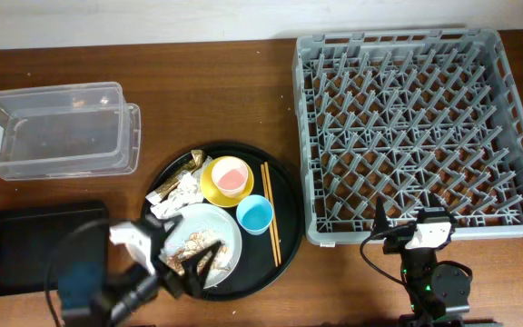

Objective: Sort waste into correct bins and load items into the dishwasher rack
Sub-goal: 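Reach the left gripper to the gold wrapper and grasp it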

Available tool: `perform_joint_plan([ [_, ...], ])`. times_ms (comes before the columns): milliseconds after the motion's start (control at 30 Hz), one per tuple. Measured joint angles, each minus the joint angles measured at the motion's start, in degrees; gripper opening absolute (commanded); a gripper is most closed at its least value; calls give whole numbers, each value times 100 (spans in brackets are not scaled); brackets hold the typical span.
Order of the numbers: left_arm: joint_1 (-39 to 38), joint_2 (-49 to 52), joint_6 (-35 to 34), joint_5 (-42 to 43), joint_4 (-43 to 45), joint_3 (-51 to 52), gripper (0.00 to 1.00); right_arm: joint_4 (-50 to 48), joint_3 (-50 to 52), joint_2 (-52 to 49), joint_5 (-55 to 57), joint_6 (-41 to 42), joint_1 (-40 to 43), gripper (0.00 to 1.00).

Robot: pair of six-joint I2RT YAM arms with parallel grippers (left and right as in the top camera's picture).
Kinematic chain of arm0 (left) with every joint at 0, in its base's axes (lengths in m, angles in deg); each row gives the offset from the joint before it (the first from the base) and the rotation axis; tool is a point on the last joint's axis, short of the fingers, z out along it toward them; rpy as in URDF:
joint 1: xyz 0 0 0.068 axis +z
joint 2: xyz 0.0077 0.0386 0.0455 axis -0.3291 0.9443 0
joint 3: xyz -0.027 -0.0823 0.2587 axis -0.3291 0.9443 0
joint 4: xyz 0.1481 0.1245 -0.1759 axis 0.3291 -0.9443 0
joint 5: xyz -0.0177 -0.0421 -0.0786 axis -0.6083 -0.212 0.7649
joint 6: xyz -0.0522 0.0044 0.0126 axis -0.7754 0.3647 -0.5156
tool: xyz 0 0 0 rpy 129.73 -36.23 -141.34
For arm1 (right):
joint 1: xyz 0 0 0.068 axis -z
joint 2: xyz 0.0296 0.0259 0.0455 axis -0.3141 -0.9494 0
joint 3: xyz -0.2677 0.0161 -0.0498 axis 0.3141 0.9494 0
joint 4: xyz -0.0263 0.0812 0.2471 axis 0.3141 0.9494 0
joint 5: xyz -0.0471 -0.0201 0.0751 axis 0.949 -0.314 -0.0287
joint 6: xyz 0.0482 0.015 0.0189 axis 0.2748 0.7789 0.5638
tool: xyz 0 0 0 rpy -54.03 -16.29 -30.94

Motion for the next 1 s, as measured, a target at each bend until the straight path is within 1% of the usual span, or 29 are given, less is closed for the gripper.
perform_joint_plan([
  [33,13,656,404,-240,-575,-605,99,0,0,-4,0,-4,0,98],
  [100,15,1663,782,-350,-901,-1526,99,0,0,0,0,0,0,98],
  [133,15,1893,876,-328,-901,-1707,99,0,0,-2,2,0,0,98],
  [167,15,2334,962,-275,-909,-2020,99,2,0,-2,0,-2,0,98],
  [200,20,2660,1001,-291,-1134,-2236,100,0,0,0,2,-2,0,98],
  [233,15,3034,1010,-452,-1676,-2553,99,-2,0,-4,2,0,0,98],
  [267,7,3554,1038,-807,-2337,-3104,100,0,0,-7,0,2,0,98],
  [333,20,4957,1069,-2028,-3176,-4210,99,0,0,-2,2,0,0,98],
  [400,28,5967,1069,-2743,-3141,-4793,99,-2,0,-4,0,-2,0,98],
  [467,26,6481,1071,-2846,-2959,-4819,66,0,0,-2,2,0,0,98],
  [500,26,6688,1075,-2861,-2942,-4828,59,0,0,-2,0,0,0,98],
  [533,26,7025,1088,-2876,-2907,-4830,55,0,0,-2,0,-2,0,98],
  [600,26,7490,1110,-2889,-2892,-4841,51,0,0,0,0,0,0,98],
  [733,26,8544,1110,-2903,-2739,-4852,51,0,0,0,0,0,0,98],
  [833,24,8850,1110,-3202,-2297,-4852,51,0,0,-2,0,0,0,99],
  [1000,24,9333,1143,-3571,-2173,-4852,51,0,0,-2,0,0,0,98],
])
